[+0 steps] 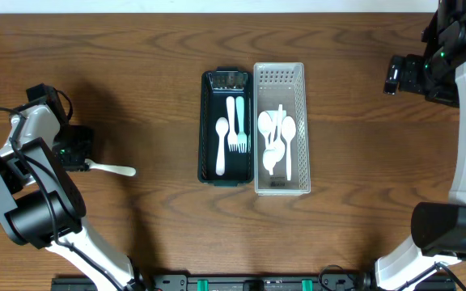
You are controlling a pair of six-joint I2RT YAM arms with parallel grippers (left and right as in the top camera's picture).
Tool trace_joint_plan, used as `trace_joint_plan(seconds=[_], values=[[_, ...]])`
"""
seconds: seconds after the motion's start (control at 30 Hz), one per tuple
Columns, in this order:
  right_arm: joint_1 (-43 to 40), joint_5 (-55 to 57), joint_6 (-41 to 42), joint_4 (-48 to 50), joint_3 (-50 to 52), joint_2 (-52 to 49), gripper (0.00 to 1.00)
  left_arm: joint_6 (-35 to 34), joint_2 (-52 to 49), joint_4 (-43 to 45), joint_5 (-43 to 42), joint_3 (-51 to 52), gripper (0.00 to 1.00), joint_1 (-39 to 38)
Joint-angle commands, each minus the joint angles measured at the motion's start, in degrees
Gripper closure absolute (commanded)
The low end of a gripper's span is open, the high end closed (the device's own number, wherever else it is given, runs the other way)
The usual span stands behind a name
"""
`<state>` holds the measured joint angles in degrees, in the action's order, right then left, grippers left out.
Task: Pack container
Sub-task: 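Grasp the last white fork lying sideways with the left gripper, then carry the fork into the black basket and release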
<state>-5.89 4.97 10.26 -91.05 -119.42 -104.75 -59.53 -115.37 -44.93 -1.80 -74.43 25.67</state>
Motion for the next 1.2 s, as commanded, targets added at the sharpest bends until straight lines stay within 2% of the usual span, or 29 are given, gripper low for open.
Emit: trace_joint_plan(seconds=[0.0, 0.23, 0.4, 0.47, 0.57, 0.6, 0.67, 0.93, 1.03, 1.17], values=[[-0.57, 0.83, 0.81, -0.09, 0.20, -0.28, 0.01, 0.79, -6.80, -2.01, 2.21, 5.97, 0.44, -0.02], [-0.57, 0.81, 0.83, -0.26, 0.20, -0.28, 0.01, 0.81, -6.78, -0.52, 2.23, 5.97, 0.52, -0.02], [-0.57, 0.83, 0.81, -0.72, 0.20, -0.28, 0.01, 1.49, -6.78, 2.05, 2.25, 5.97, 0.62, -0.02], [-0.57, 0.83, 0.83, -0.83, 0.20, -0.28, 0.01, 2.67, -6.75, 2.89, 2.25, 5.92, 0.73, -0.02], [-0.57, 0.83, 0.81, -1.01, 0.20, -0.28, 0.01, 4.17, -6.64, 2.82, 2.23, 5.16, 0.81, -0.02], [-0.57, 0.83, 0.81, -0.98, 0.20, -0.28, 0.01, 5.66, -6.54, 2.82, 2.23, 4.70, 0.89, -0.02], [-0.57, 0.83, 0.81, -0.94, 0.20, -0.28, 0.01, 7.67, -6.23, 2.54, 2.23, 3.89, 0.94, -0.04], [-0.57, 0.83, 0.83, -0.81, 0.20, -0.28, 0.01, 14.29, 1.73, -4.20, 2.43, -1.90, 0.94, -1.62], [-0.57, 0.81, 0.85, -0.63, 0.20, -0.28, 0.01, 18.05, 7.85, -4.85, 2.40, -3.65, 0.94, -4.55], [-0.57, 0.76, 0.87, -0.22, 0.20, -0.28, 0.01, 27.06, 16.09, -6.67, 2.25, -7.34, 0.94, -11.78]])
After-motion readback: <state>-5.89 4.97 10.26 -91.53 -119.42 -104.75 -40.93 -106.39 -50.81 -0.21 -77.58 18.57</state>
